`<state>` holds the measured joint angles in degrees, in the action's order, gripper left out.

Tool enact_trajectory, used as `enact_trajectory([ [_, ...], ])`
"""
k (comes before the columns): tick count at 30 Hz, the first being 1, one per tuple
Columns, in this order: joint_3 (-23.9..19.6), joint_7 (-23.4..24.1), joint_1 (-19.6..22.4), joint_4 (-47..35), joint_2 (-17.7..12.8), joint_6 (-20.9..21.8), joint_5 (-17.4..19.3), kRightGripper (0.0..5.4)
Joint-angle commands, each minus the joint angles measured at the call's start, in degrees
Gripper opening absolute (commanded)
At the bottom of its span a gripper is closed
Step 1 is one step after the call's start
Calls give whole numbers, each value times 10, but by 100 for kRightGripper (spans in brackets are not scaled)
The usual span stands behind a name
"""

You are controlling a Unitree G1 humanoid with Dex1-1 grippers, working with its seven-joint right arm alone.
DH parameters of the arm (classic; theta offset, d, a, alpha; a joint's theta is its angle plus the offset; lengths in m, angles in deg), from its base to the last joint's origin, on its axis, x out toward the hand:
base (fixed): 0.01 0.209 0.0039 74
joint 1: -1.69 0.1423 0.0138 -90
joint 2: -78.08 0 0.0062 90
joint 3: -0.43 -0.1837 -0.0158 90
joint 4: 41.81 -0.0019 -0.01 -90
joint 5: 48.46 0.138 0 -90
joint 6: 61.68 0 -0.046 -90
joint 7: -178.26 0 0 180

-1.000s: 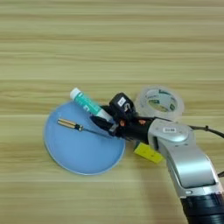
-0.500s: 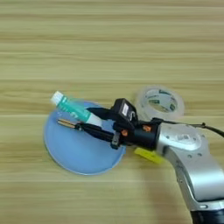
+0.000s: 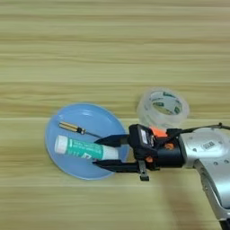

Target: Move the objects on the table

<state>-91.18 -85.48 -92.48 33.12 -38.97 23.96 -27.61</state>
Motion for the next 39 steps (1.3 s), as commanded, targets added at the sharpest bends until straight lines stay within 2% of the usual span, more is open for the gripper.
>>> enact_trajectory([
  [1,5,-23,21,29,-45,52,-24,170],
  [6,-9,-44,13,96,-67,102,-46,170],
  [12,-36,-53,-39,133,-98,153,-63,170],
  [16,-39,-63,-74,160,-114,188,-75,170],
  [20,-21,-49,-59,226,-120,226,-118,170],
  [23,-17,-39,-41,265,-117,242,-134,170],
  [30,-6,-14,-2,325,-105,257,-148,170],
  [39,9,-8,3,328,-101,255,-144,170],
])
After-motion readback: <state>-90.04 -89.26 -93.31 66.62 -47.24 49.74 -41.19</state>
